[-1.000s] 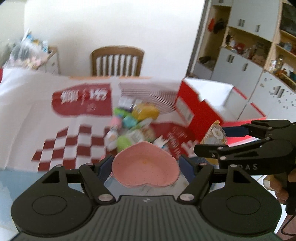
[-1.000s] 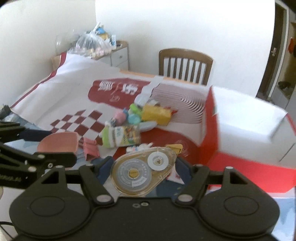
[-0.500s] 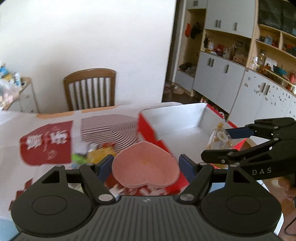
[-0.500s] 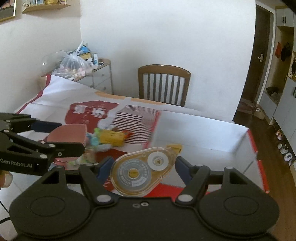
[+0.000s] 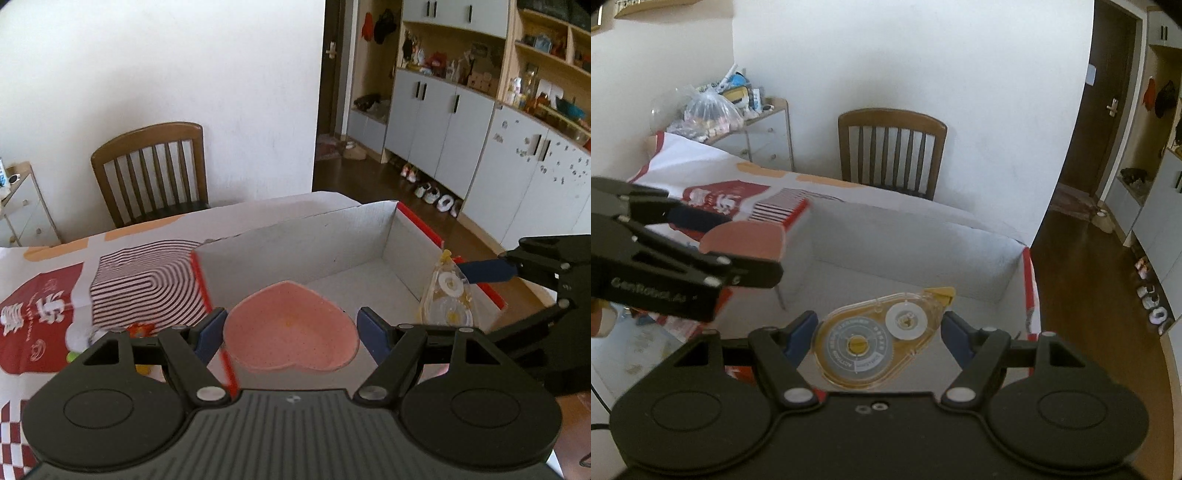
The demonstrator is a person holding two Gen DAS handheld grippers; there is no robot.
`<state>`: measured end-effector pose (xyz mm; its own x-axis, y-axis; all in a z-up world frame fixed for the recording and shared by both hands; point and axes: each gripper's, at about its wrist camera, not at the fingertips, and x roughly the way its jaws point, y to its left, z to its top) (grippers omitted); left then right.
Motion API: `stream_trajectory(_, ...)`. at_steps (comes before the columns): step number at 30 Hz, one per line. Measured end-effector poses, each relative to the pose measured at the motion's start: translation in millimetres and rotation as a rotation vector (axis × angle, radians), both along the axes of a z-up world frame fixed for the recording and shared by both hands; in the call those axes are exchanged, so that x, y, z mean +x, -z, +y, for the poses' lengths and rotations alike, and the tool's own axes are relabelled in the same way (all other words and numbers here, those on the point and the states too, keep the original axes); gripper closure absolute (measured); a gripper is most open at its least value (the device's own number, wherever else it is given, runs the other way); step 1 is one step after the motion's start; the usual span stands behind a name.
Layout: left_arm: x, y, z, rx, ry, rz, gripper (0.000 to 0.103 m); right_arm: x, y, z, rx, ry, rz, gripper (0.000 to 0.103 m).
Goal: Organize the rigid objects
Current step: 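Lower the pink dish into the shoebox and open the left tool while the right tool releases the tape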
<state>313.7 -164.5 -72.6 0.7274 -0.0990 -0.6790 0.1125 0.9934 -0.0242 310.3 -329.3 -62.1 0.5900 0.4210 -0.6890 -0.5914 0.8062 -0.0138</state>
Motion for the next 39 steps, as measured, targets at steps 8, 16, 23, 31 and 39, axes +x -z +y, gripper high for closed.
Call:
stream_trajectory(8,64.8,26.5,-23.9,0.042,-0.012,0.106,0.026,39.5,25.6,-4.9,-0.039,-0.041,0.062,0.031)
stream_trajectory(16,112.1,66.9,-31.5,0.077,-0.011,0.262,0.026,64.4,46.5,1.6,-0.107,-0.095,0.161,0.031)
stream_trajectory(23,133.6,92.6,-35.2,0.079,-0.015,0.374,0.026,71.3,60.6,14.1,-0.174,-0.121,0.238,0.031)
stream_trajectory(31,139.1,104.5,-32.0,0.071,-0.008,0.435,0.026,73.9,73.2,17.6,-0.205,-0.109,0.312,0.031)
stream_trajectory(39,141.9,111.2,-24.9,0.036,-0.028,0.501,0.025,72.9,78.8,19.7,-0.219,-0.104,0.342,0.03)
